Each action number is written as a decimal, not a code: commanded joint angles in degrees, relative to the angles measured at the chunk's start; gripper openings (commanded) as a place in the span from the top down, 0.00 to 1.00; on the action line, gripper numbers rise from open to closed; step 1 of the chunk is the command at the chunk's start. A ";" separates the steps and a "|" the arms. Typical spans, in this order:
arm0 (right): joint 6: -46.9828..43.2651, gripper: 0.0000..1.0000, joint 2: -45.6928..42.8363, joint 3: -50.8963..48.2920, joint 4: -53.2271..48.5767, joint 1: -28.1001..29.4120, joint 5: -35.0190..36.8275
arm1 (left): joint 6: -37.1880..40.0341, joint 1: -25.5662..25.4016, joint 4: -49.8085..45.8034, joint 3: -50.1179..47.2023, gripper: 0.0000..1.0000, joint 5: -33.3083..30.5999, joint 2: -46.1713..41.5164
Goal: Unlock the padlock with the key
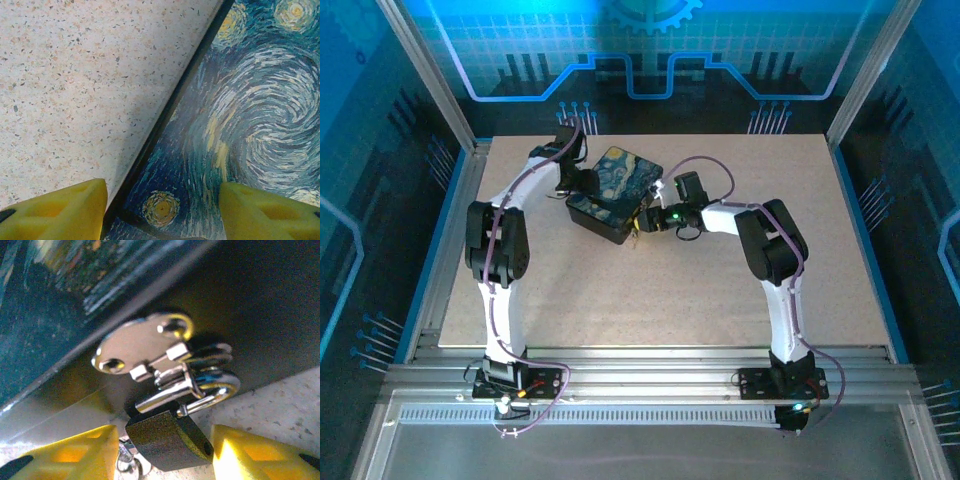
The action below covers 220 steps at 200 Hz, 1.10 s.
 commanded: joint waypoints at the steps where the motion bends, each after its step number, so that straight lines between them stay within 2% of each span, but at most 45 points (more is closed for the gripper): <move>1: -3.33 0.53 2.42 0.42 -5.81 1.98 -4.41 | -1.44 0.69 -2.28 -1.65 0.39 -1.73 0.96; 30: -0.93 0.64 2.88 -0.60 -1.91 1.80 -6.28 | -1.67 0.62 -2.50 -1.48 0.40 -1.71 0.86; 84: 6.85 0.78 2.28 -5.56 8.73 1.29 -8.20 | -1.75 0.60 -2.73 -1.92 0.40 -2.20 0.30; 110: 14.52 0.86 2.76 -8.55 20.27 0.38 -10.92 | -1.84 0.59 -2.85 -2.11 0.40 -2.02 0.02; 138: 21.64 0.89 3.40 -10.92 30.47 0.22 -12.48 | -1.85 0.62 -2.42 -3.13 0.40 -2.01 -0.46; 169: 27.92 0.92 3.33 -13.56 39.41 0.14 -10.99 | -1.93 0.60 -2.01 -4.19 0.40 -2.06 -0.66; 220: 32.87 0.95 1.52 -15.99 41.63 0.06 -6.32 | -2.61 0.60 -1.45 -5.35 0.41 -2.01 -1.41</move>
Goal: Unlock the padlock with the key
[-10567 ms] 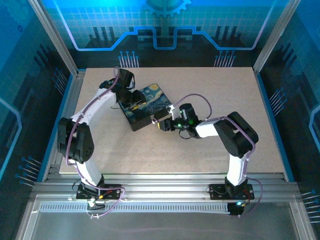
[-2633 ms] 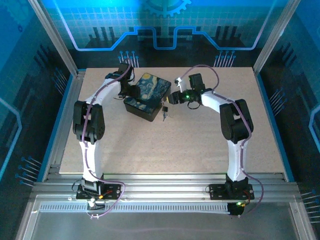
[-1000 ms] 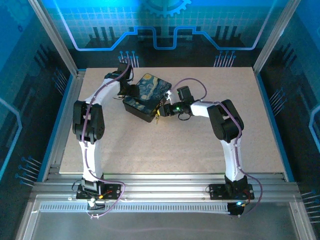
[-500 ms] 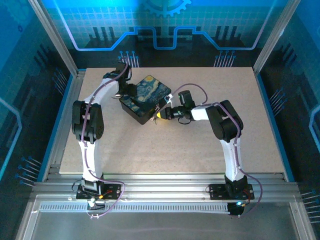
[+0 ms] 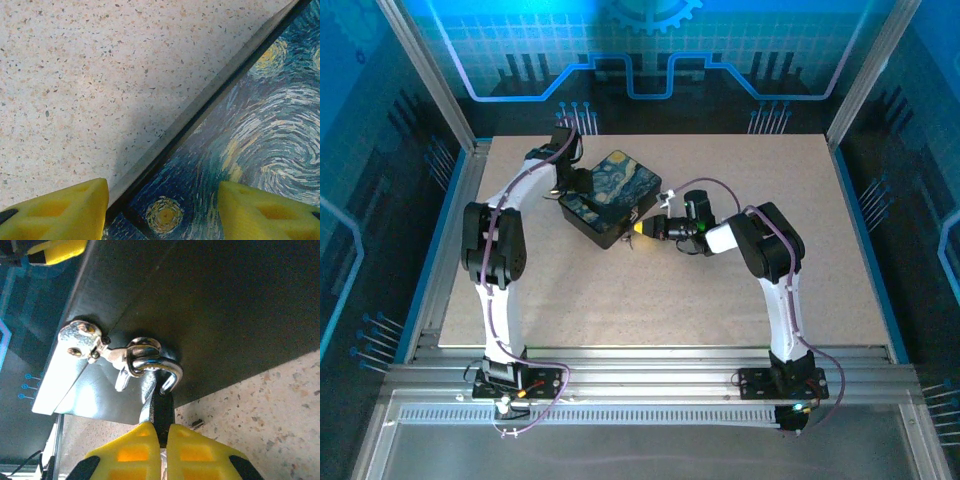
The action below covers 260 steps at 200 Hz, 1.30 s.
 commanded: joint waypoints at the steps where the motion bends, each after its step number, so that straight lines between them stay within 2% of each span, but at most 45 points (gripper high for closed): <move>1: 4.17 0.95 -0.51 -1.25 5.14 0.42 2.21 | -1.50 -0.21 -4.70 -2.61 0.41 0.76 -0.06; 42: 12.65 0.96 -1.61 -5.45 13.31 0.01 8.05 | -1.47 -0.21 -4.43 -3.60 0.41 0.56 -0.73; 79: 15.88 0.96 -1.75 -7.16 18.69 -0.72 11.05 | -1.17 -0.21 -4.34 -4.82 0.41 -0.21 -0.91; 197: 16.43 0.97 -4.96 -9.23 19.77 -2.74 17.38 | -1.87 -0.21 -3.31 -6.15 0.42 0.04 -0.98; 244: 19.42 0.97 -3.87 -6.08 21.90 -1.61 18.83 | -1.69 -0.73 -3.09 -6.26 0.42 0.43 -0.74; 260: 18.51 0.96 -5.45 -5.88 18.86 -0.13 18.92 | -1.77 -0.91 -3.31 -6.08 0.42 0.29 -0.77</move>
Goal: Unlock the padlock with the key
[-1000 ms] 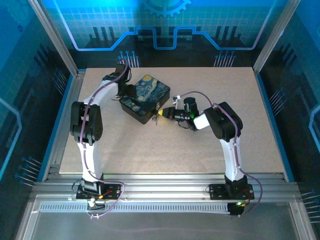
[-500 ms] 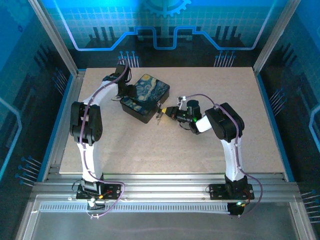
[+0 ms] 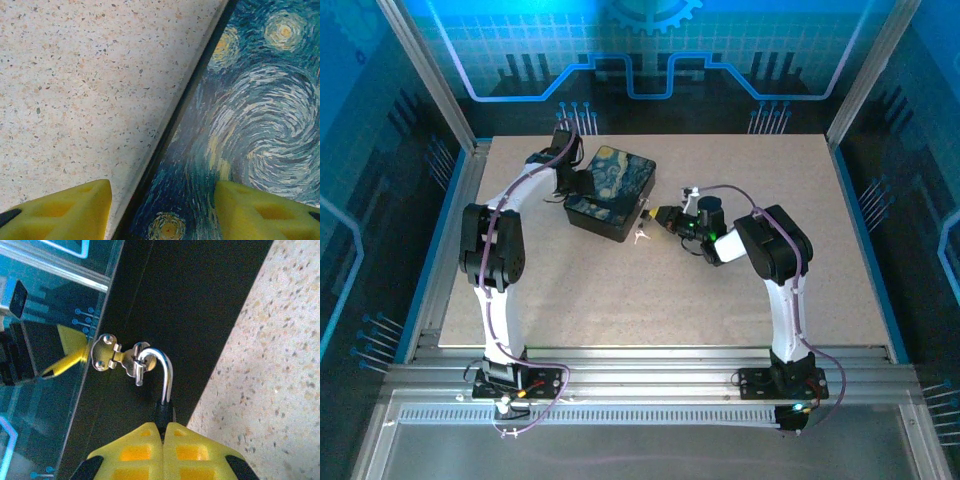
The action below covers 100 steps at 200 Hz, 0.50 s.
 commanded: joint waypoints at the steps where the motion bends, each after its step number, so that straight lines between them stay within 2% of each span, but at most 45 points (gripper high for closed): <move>1: 0.22 0.96 -2.50 2.47 2.35 1.74 2.05 | 0.15 -0.52 -7.11 -2.47 0.42 0.21 0.83; 38: -1.10 0.96 -3.67 1.12 -1.33 2.98 7.12 | -0.23 -0.96 -6.80 -2.64 0.43 0.77 0.97; 68: 4.58 0.96 -1.84 1.88 4.57 2.02 9.82 | 0.19 -1.05 -6.84 -3.48 0.43 0.09 0.68; 100: 5.82 0.96 -4.44 1.64 5.95 2.10 12.85 | 0.30 -1.04 -7.10 -3.40 0.43 -0.18 0.69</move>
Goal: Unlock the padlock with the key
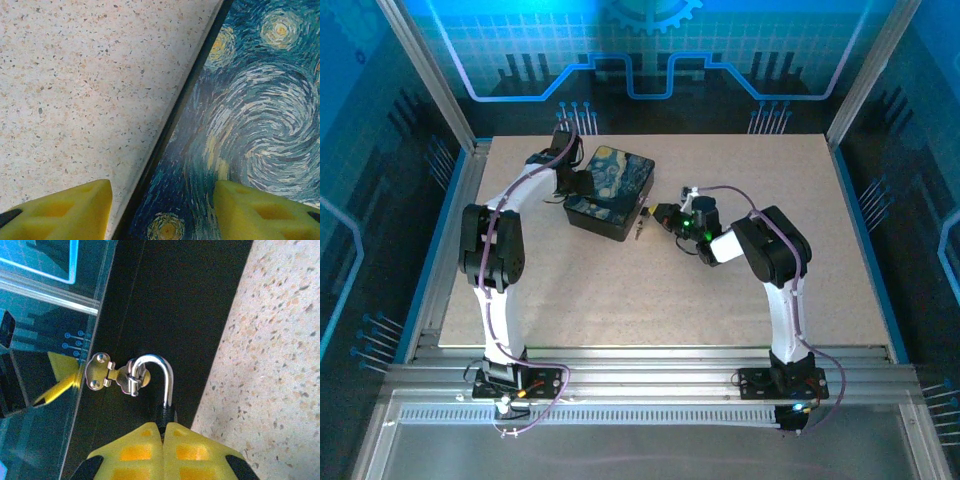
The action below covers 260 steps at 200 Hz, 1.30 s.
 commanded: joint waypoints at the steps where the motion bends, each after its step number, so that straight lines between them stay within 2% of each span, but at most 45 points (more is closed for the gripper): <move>1: 2.13 0.96 -3.55 1.22 7.57 -0.08 4.30 | 0.31 -0.98 -7.65 -2.63 0.43 0.02 0.99; 30: -1.20 0.96 -5.73 1.98 1.47 -0.21 5.38 | 0.21 -1.27 -7.65 -2.35 0.43 0.19 1.24; 80: -1.02 0.96 -4.48 2.15 -0.24 -1.09 7.85 | 0.22 -1.27 -7.85 -2.26 0.43 -0.25 1.13; 108: -3.74 0.96 -4.52 3.48 -4.89 -1.18 8.37 | 0.13 -1.32 -7.92 -2.08 0.43 -0.11 0.94; 150: -3.88 0.95 -3.08 3.59 -4.44 -1.57 8.46 | -0.20 -1.32 -7.92 -1.99 0.43 -0.08 0.87; 174: -6.73 0.95 -6.31 1.24 -7.80 -1.93 7.64 | -0.32 -1.24 -8.25 -1.15 0.43 0.18 0.35; 206: -13.02 0.93 -12.91 -3.90 -18.02 -3.29 6.44 | -0.60 -1.23 -9.18 1.68 0.38 1.82 -1.18; 237: -17.48 0.85 -16.87 -5.97 -27.17 -5.09 3.85 | -1.66 -1.24 -8.97 2.85 0.35 4.47 -4.34; 260: -21.11 0.59 -19.77 -8.04 -34.48 -7.58 0.92 | -2.31 -1.24 -9.00 2.09 0.33 4.33 -7.19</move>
